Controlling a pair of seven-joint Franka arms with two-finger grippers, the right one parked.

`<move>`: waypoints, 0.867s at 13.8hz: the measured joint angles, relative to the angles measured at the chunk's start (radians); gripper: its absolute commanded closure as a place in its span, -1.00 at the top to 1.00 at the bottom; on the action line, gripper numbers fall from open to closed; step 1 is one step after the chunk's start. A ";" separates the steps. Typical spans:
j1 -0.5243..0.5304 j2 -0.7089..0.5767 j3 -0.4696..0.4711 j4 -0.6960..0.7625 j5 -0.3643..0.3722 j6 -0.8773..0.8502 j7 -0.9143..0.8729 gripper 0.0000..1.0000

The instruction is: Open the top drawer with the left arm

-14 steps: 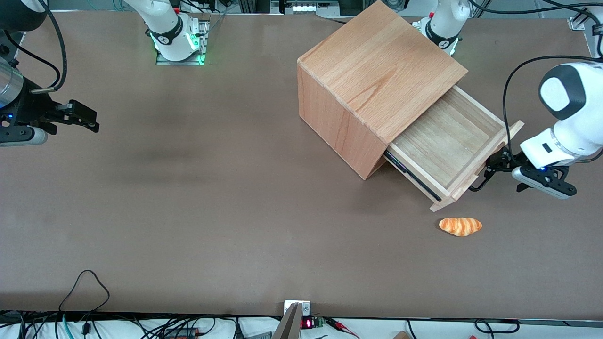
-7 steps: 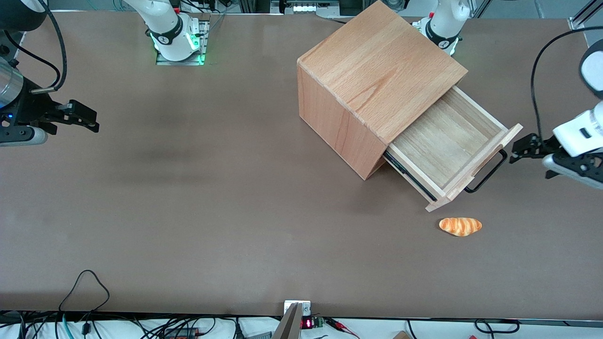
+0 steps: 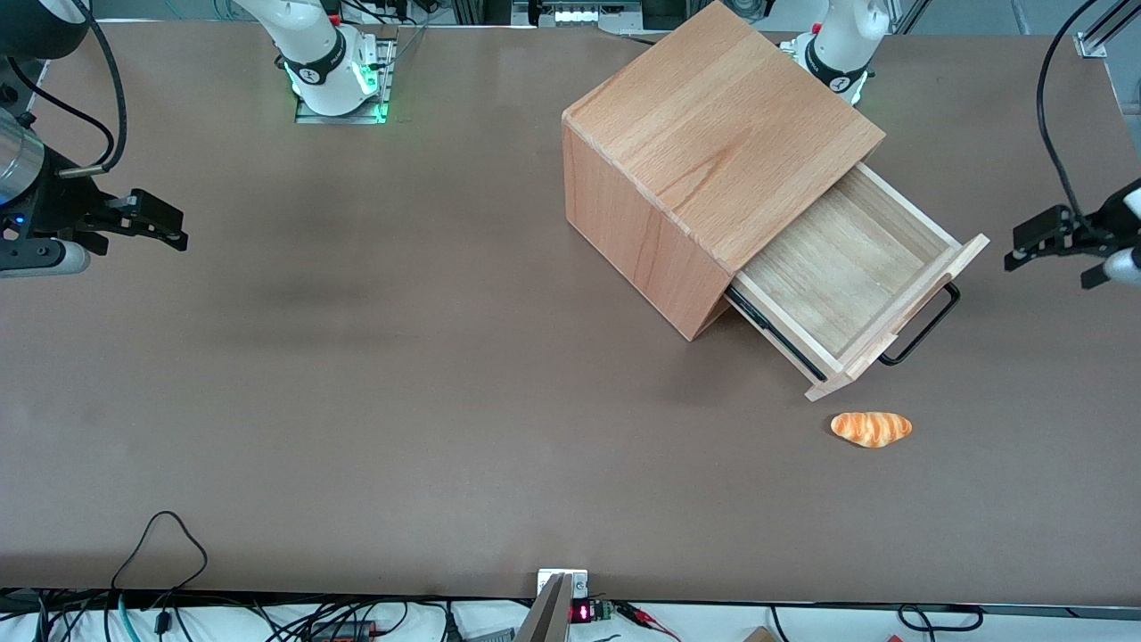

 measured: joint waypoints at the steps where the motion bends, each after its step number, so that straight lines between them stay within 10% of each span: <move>1: -0.001 -0.010 0.000 0.001 0.000 -0.012 -0.020 1.00; 12: -0.004 -0.024 -0.001 0.032 0.043 -0.037 -0.090 1.00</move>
